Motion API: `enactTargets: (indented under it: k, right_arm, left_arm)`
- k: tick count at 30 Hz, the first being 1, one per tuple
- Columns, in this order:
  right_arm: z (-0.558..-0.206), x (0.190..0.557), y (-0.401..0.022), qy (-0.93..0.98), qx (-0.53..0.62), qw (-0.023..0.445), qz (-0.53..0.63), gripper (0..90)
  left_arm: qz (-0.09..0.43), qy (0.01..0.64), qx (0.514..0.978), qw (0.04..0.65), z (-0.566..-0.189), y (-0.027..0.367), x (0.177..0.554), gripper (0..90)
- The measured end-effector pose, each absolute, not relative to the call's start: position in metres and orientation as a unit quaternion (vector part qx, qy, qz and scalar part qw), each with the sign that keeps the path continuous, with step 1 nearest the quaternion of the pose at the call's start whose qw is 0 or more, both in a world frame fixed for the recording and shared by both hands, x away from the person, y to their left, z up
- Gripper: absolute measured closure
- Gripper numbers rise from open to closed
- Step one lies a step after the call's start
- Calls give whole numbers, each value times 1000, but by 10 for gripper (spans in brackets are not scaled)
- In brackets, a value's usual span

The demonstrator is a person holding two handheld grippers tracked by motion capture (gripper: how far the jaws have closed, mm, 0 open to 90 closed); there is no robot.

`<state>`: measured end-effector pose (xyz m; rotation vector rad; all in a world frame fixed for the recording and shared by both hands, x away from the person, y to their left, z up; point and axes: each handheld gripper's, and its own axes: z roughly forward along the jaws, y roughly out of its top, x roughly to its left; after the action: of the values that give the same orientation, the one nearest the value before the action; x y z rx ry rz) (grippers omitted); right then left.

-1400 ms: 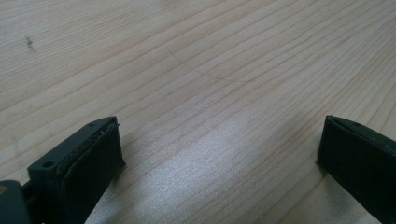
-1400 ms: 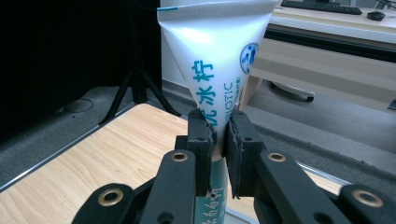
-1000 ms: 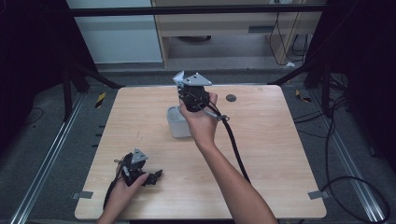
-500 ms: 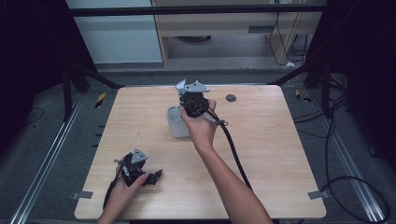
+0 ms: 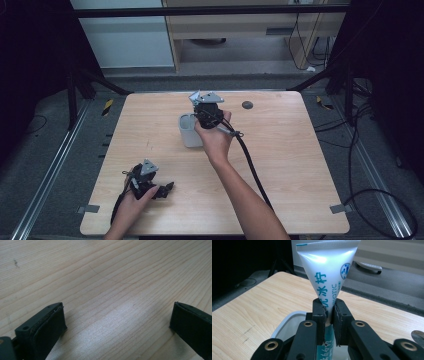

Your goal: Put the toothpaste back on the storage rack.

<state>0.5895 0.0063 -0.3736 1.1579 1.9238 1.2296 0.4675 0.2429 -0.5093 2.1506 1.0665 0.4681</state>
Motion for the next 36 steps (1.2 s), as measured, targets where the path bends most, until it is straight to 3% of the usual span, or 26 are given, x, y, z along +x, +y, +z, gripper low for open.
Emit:
enactTargets:
  k: [36]
  right_arm:
    - [-387,593,8,725,444,273,450,809]
  left_arm:
    - [180,410,827,341,-509,243,467,0]
